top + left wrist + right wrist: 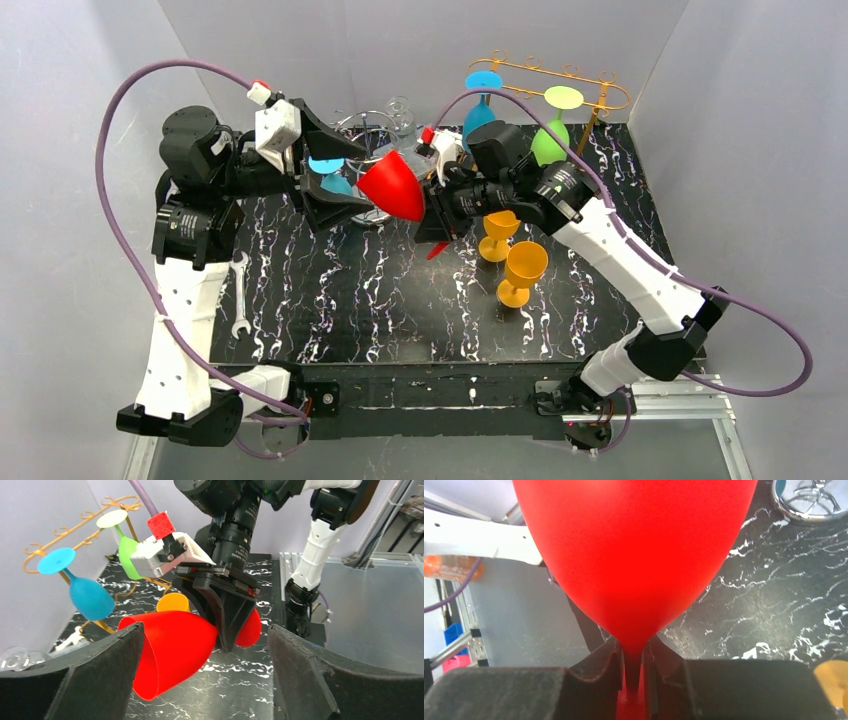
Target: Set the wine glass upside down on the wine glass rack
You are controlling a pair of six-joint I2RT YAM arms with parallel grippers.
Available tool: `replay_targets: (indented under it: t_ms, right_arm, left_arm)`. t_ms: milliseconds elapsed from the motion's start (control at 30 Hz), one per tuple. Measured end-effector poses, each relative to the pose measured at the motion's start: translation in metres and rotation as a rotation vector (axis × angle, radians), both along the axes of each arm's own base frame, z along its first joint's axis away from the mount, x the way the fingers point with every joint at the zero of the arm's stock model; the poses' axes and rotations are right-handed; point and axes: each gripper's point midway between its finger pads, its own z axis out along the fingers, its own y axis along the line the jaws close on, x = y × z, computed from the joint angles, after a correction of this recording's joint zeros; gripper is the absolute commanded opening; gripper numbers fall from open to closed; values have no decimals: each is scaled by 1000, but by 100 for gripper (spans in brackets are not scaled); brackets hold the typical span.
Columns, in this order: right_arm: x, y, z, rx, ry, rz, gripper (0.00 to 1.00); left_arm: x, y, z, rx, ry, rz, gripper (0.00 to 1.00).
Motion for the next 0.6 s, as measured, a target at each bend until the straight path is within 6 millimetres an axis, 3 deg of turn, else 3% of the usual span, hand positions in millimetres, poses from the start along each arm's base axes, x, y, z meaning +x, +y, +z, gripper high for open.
replay_targets:
  t_ms: [67, 333, 467, 600]
  right_arm:
    - [0, -4, -3, -35, -8, 9, 1]
    - [-8, -16, 13, -38, -69, 36, 1]
    - [-13, -16, 14, -44, -72, 52, 1]
    - [-23, -6, 19, -47, -81, 89, 1]
  left_arm:
    - [-1, -1, -5, 4, 35, -12, 79]
    - [0, 1, -21, 25, 129, 11, 75]
    - [2, 1, -30, 30, 174, 17, 68]
    - [7, -2, -34, 27, 226, 9, 46]
